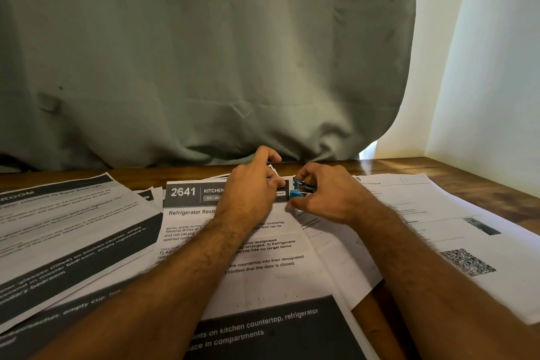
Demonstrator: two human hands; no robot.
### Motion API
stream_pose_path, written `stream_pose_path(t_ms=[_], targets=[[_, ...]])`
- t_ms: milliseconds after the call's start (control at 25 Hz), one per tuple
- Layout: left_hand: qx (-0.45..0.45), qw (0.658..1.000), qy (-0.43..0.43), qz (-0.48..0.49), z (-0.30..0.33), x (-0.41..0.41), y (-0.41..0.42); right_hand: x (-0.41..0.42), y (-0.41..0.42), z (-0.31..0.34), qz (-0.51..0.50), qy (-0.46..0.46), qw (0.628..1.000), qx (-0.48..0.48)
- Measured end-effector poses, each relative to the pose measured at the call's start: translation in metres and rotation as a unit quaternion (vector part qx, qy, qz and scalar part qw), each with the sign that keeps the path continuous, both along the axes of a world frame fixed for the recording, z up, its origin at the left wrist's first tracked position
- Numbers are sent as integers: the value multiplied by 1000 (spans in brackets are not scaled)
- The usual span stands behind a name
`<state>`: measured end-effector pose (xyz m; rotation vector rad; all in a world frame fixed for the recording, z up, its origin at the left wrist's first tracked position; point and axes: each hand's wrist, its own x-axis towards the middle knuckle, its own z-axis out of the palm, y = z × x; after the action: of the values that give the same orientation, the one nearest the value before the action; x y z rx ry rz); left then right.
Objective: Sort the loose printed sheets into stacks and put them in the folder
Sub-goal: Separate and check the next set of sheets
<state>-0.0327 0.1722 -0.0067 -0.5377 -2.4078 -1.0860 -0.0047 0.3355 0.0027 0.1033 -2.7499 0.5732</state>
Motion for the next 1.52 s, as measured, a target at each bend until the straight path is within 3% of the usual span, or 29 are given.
stream_pose_path(t_ms=[520,1080,1520], targets=[[-60,997,50,-9,-2,5,2,6,-8,6,16,48,997,66],[-63,997,44,-15,0,11,1,8,-12,8,-2,86,991,106],[-73,995,66,-14,1,15,-4,12,-22,11,-2,161,963,214]])
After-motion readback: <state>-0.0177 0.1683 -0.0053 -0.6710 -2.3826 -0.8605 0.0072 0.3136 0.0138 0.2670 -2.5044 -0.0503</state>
